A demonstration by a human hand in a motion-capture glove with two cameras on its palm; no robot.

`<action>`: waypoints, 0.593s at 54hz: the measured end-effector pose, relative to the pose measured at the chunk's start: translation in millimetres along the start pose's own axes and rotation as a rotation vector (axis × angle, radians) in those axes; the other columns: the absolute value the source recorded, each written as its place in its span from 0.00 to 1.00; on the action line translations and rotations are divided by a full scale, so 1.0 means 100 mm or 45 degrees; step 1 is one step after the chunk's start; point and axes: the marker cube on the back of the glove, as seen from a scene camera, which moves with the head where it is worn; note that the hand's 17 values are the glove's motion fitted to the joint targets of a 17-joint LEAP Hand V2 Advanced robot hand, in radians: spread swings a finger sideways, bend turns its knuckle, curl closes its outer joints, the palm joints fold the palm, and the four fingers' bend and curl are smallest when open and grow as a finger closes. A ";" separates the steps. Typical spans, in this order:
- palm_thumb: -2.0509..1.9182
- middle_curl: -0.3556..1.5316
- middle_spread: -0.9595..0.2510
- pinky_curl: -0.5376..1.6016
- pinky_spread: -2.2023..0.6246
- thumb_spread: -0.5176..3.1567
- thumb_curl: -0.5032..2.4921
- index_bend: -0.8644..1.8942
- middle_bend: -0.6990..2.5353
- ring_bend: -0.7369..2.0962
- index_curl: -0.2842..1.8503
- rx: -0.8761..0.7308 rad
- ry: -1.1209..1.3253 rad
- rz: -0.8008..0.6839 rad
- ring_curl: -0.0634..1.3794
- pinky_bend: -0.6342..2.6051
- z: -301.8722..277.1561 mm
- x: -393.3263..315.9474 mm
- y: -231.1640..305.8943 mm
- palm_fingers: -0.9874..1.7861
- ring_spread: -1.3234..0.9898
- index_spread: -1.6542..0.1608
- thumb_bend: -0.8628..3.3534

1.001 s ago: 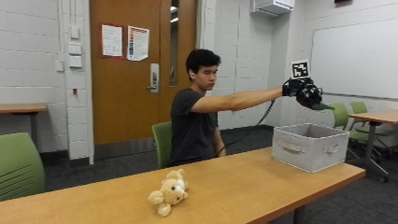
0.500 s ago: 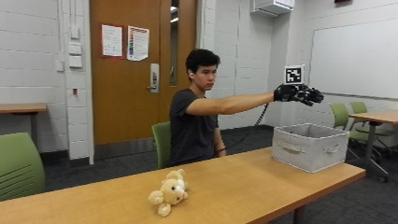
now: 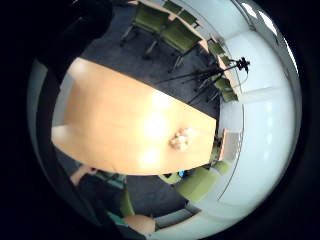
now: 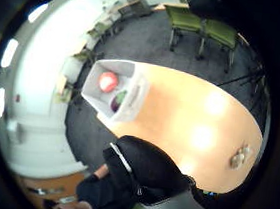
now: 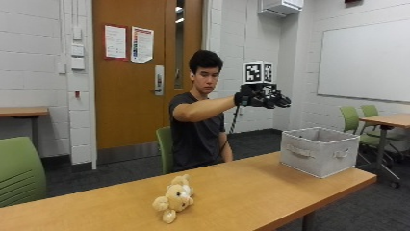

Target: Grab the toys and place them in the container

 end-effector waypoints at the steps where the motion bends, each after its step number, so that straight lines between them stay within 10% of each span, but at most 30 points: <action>1: 0.49 0.43 0.73 0.38 0.76 0.40 0.26 0.38 0.29 0.42 0.32 -0.002 -0.001 0.020 0.25 0.49 0.01 0.12 0.04 0.35 0.48 0.72 0.18; 32: 0.49 0.42 0.69 0.39 0.76 0.40 0.24 0.39 0.28 0.38 0.33 0.010 -0.041 0.402 0.24 0.45 0.68 2.65 1.04 0.38 0.46 0.69 0.19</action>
